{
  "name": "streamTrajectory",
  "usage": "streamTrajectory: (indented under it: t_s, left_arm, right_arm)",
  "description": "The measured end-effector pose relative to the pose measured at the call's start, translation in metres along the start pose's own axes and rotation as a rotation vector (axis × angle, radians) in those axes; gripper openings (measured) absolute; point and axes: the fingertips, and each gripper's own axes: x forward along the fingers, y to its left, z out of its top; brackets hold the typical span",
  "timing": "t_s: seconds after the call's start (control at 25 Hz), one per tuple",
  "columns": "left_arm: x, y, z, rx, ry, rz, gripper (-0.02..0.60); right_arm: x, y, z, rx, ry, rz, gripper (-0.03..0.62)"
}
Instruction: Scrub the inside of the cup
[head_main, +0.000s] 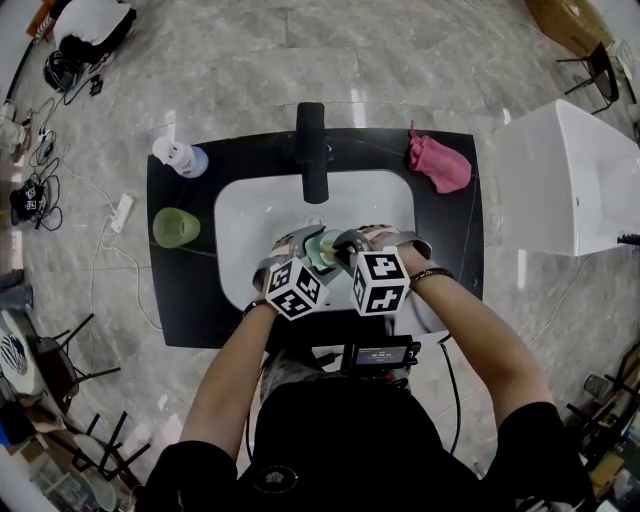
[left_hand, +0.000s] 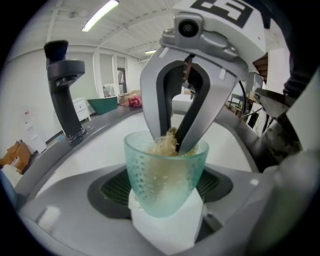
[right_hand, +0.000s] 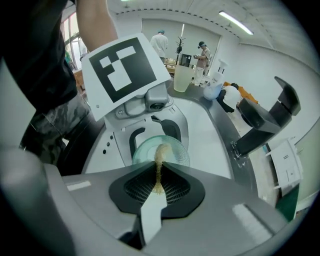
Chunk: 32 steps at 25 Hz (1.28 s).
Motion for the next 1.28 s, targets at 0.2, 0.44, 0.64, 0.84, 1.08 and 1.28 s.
streamTrajectory:
  t_s: [0.2,0.44,0.64,0.84,1.08,1.28]
  left_arm:
    - [0.003,0.000,-0.003,0.046,0.026,0.005,0.373]
    - [0.008,-0.005,-0.005,0.070,0.053,0.003,0.372]
    - [0.012,-0.008,-0.004,0.079,0.060,-0.008,0.371]
    - [0.012,-0.004,0.000,0.049,0.043,0.000,0.370]
    - [0.013,0.009,0.000,0.020,0.033,0.026,0.370]
    - [0.015,0.018,-0.002,0.056,0.044,0.045,0.370]
  right_arm:
    - [-0.001,0.008,0.008,0.102,-0.051,0.051,0.035]
    - [-0.003,0.016,0.025,0.164,-0.125,0.095,0.035]
    - [0.000,0.001,0.028,0.135,-0.138,0.031,0.037]
    - [-0.001,-0.017,0.017,0.038,-0.086,-0.057,0.037]
    - [-0.001,-0.025,0.003,-0.064,0.008,-0.102,0.037]
    - [0.003,-0.016,-0.004,0.005,0.028,-0.047,0.035]
